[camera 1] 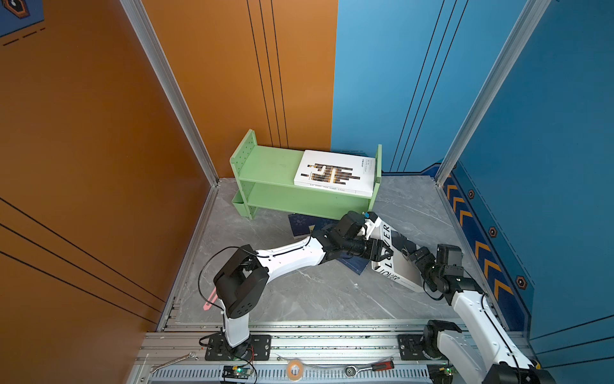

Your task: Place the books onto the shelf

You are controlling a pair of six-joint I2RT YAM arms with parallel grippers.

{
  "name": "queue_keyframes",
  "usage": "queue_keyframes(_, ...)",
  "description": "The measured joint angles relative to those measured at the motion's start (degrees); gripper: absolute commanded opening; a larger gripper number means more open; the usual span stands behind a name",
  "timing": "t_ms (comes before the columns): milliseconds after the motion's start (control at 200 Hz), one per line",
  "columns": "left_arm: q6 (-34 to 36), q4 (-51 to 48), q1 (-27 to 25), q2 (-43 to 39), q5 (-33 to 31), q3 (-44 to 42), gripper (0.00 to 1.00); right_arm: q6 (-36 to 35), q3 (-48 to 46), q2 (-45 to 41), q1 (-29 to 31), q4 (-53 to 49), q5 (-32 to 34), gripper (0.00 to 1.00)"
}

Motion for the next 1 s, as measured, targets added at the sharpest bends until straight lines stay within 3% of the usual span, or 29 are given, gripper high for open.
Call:
queue_keyframes(215,-0.28,-7.76,-0.39,0.79,-1.79,5.07,0.53,1.49,-0.98,-0.96,0.07,1.79,-0.42,1.00)
queue_keyframes(411,0.61,-13.75,-1.51,1.88,-4.79,9.27,0.61,2.14,-1.62,-2.49,0.26,2.01,-0.44,1.00)
queue_keyframes(1001,10.49,-24.90,-6.43,1.88,-16.20,14.16,0.70,4.13,-2.10,-10.01,1.20,-0.44,-3.04,1.00)
